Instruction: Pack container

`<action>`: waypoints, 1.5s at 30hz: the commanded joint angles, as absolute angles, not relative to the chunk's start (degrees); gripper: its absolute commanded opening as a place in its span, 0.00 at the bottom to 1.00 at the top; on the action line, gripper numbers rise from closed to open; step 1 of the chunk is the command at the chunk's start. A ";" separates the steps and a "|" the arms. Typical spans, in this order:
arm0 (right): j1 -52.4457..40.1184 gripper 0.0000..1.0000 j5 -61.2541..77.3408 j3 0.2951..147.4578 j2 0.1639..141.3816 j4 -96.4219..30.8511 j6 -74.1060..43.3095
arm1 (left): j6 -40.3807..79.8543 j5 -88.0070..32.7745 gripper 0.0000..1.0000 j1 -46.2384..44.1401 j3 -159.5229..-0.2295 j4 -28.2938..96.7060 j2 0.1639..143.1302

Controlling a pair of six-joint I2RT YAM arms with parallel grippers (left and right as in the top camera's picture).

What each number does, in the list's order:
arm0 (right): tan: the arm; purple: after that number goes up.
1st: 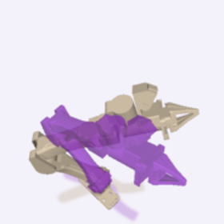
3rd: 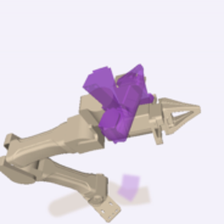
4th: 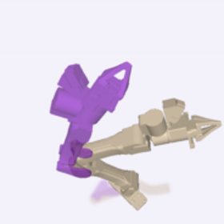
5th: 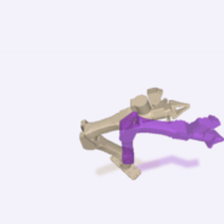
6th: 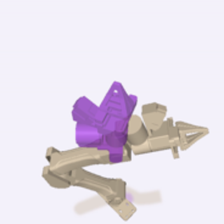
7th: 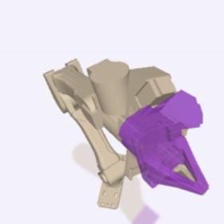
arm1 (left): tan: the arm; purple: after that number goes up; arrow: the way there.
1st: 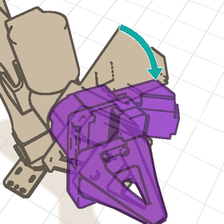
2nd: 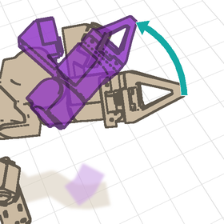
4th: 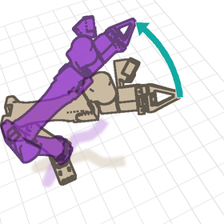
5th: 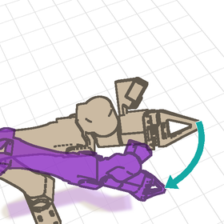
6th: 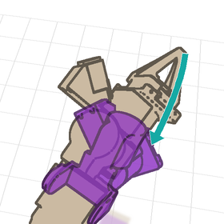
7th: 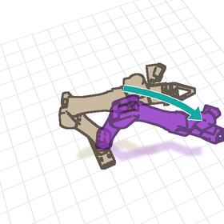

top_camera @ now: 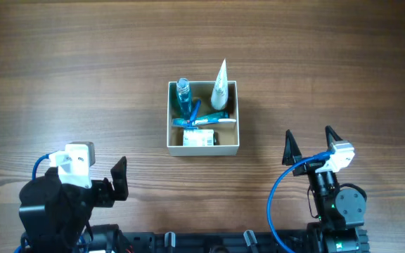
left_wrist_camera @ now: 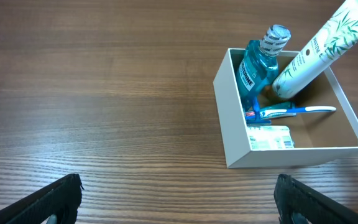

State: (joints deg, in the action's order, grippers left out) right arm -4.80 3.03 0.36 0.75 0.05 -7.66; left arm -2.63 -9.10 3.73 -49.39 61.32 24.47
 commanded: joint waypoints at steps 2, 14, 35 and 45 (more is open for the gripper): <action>-4.71 1.00 3.90 0.32 0.30 0.14 -8.58 | -2.09 -10.68 1.00 4.03 -49.08 61.17 24.12; -4.69 1.00 3.92 0.32 0.60 0.14 -8.58 | -2.09 -10.68 1.00 4.03 -49.08 61.17 24.12; -4.71 1.00 3.92 0.32 0.60 0.14 -8.60 | -2.52 -14.09 1.00 4.08 -17.43 24.25 3.31; -4.71 1.00 3.92 0.32 0.60 0.14 -8.58 | -2.48 -9.08 1.00 2.68 -1.72 -0.30 0.16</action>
